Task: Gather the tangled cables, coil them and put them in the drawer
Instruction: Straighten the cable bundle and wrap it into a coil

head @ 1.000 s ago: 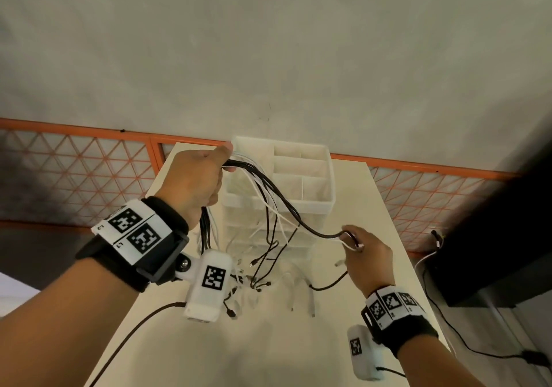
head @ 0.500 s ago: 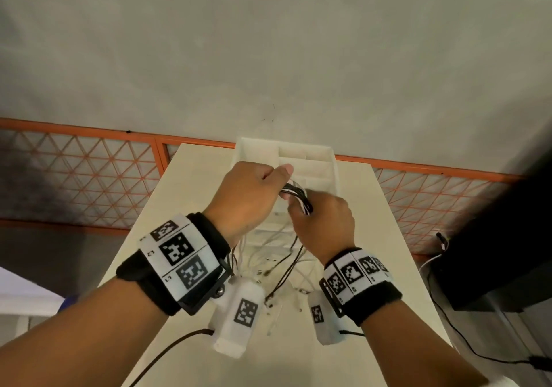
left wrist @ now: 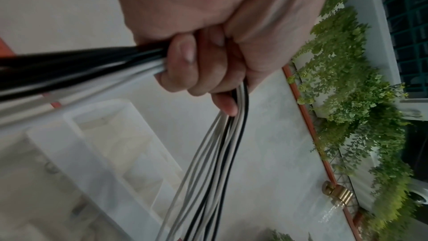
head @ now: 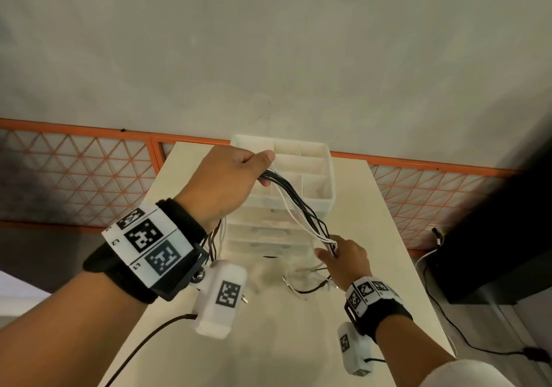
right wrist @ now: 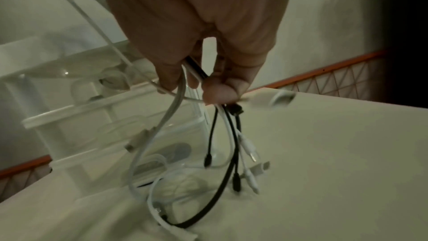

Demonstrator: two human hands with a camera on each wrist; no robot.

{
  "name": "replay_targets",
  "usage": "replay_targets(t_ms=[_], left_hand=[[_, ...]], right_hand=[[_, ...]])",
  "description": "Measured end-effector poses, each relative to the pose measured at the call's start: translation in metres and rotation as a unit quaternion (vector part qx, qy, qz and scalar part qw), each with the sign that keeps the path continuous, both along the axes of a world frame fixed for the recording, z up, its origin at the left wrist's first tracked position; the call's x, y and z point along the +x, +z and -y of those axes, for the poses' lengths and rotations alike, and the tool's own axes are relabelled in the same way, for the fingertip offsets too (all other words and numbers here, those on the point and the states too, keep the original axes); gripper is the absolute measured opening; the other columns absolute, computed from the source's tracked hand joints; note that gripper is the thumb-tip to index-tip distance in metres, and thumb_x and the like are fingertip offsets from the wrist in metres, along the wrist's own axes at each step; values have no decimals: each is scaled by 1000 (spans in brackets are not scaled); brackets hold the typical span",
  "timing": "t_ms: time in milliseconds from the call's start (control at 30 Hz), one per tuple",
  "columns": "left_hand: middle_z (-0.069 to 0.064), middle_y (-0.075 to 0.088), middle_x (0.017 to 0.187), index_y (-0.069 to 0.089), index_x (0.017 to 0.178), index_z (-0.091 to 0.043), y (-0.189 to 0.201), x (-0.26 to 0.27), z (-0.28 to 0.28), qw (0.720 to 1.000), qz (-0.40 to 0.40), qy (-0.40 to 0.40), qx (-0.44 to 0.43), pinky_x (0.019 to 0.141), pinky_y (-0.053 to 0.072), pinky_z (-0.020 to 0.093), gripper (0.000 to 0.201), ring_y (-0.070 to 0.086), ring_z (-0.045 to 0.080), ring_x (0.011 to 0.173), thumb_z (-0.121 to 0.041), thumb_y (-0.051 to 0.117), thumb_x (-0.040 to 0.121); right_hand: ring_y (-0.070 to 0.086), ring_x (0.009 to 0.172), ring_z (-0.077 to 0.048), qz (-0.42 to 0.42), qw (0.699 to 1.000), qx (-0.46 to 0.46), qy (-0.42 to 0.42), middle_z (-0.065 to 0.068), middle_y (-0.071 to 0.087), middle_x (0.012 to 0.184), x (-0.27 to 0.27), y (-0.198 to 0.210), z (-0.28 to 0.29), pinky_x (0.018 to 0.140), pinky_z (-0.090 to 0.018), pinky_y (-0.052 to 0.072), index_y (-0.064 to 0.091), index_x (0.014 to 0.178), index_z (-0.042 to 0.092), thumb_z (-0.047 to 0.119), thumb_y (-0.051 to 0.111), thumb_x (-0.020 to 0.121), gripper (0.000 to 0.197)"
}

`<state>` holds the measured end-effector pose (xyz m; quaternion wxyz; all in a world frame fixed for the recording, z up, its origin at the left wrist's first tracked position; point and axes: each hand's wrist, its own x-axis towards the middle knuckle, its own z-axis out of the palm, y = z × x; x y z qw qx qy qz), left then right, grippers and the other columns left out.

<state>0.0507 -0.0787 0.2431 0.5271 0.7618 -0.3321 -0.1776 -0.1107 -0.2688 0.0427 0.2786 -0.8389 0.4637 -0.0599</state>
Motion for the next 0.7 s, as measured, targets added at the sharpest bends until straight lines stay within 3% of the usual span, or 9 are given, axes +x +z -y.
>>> replay_targets(t_ms=[67,167,267,333,433,500,600,700], left_hand=[[6,25,56,69,61,-14,-1,3,1,1000,-11,6,-8,50,22,30,47,22,13,40,-45,56,94],[6,26,56,67,62,-13,-7,9,3,999,-26,27,-13,48,22,29,47,22,13,38,-44,55,95],[-1,30,47,66,61,-13,-18,14,5,997,-44,58,-10,46,22,28,47,24,12,34,-42,54,96],[-4,31,42,65,58,-14,-24,15,6,995,-63,75,-17,47,22,28,47,24,10,33,-41,56,95],[-10,30,37,65,55,-16,-28,14,8,992,-72,97,-39,47,22,28,47,25,10,35,-41,57,95],[-10,30,37,64,55,-17,-24,15,8,989,-77,110,-64,47,21,28,47,24,11,35,-41,58,95],[-8,27,40,50,51,-17,-12,22,5,986,-84,107,-92,46,20,26,50,21,12,35,-40,57,95],[-5,22,47,29,53,-22,-6,23,2,990,-88,70,-83,46,17,25,54,16,15,40,-40,57,95]], right_hand=[[64,84,-23,18,1000,7,-3,1,71,82,-4,2,-1,75,-31,49,61,124,35,46,68,85,41],[64,61,-19,144,989,12,-26,-2,67,67,-4,25,-7,55,-26,47,60,104,32,42,76,84,27],[68,50,-23,245,968,49,-13,-7,71,70,-3,53,-11,45,-28,52,63,89,20,29,74,88,15],[69,54,-24,261,964,50,-7,-9,71,76,-5,61,-8,49,-31,55,68,82,20,23,71,90,9],[59,61,-18,162,984,-60,36,-2,56,76,-8,56,-1,57,-20,42,56,59,32,44,72,87,34],[52,66,-18,47,995,-77,52,2,49,70,-12,43,0,59,-25,35,44,53,31,52,72,85,47],[53,73,-23,-86,996,-25,-5,1,55,66,-29,17,-2,63,-30,39,50,56,22,61,65,85,51],[55,79,-24,-141,989,7,-45,-1,64,80,-42,3,-6,72,-32,48,65,74,20,59,64,86,41]])
